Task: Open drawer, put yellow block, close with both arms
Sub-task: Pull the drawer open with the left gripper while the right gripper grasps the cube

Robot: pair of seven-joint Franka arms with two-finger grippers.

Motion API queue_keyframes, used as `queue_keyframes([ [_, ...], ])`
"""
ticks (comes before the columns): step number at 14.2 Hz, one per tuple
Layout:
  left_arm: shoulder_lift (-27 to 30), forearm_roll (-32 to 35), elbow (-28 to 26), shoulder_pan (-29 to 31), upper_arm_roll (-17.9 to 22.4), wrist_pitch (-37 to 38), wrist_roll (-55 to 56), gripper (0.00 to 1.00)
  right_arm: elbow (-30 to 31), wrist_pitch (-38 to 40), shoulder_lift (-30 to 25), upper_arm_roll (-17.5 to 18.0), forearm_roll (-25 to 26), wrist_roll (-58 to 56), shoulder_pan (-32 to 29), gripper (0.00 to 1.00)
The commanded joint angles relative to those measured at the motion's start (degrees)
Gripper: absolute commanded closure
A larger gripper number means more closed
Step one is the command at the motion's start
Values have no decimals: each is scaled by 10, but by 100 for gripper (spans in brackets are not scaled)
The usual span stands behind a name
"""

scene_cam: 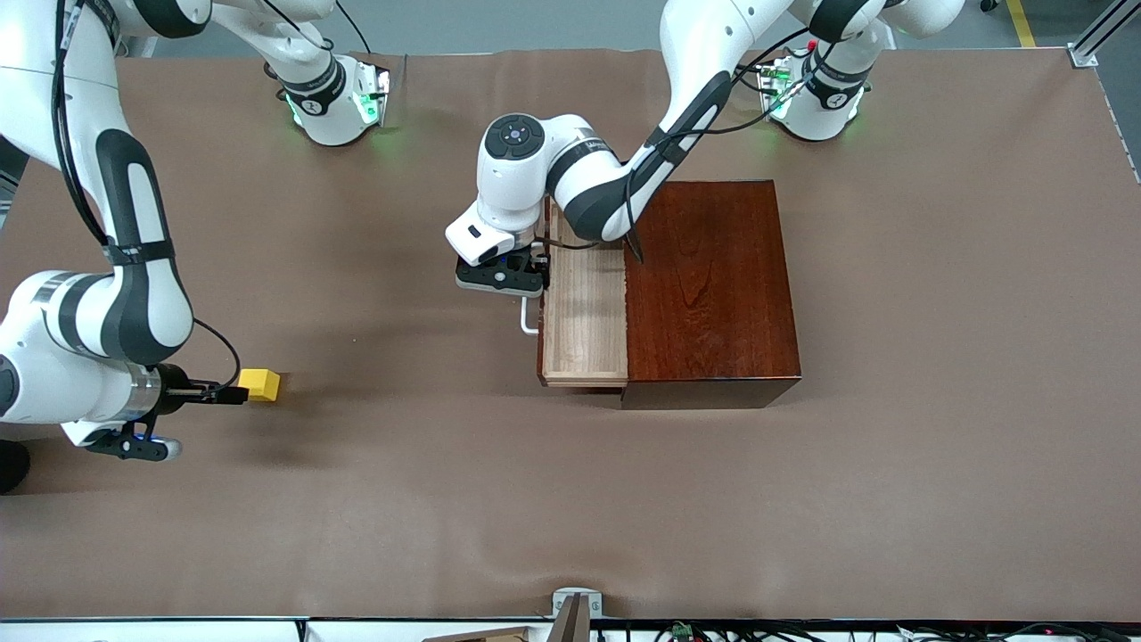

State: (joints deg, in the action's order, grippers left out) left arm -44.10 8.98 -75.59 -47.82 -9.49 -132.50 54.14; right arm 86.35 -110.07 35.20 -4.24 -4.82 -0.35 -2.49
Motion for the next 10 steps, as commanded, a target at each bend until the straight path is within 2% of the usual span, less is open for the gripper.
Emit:
queue_keyframes([
  [1, -18, -34, 34, -26, -7, -40, 12, 0, 19, -23, 0, 0, -3, -27, -1, 0],
  [4, -13, -36, 34, -25, -7, -29, 12, 0, 28, -37, 2, 0, -4, -82, -1, 0],
  [9, 9, -35, 35, -18, -4, 43, 10, 0, 33, -58, 14, 0, -4, -112, 0, 0],
  [10, 16, -35, 35, -16, -4, 57, 10, 0, 54, -82, 14, 0, -4, -121, -1, 0],
])
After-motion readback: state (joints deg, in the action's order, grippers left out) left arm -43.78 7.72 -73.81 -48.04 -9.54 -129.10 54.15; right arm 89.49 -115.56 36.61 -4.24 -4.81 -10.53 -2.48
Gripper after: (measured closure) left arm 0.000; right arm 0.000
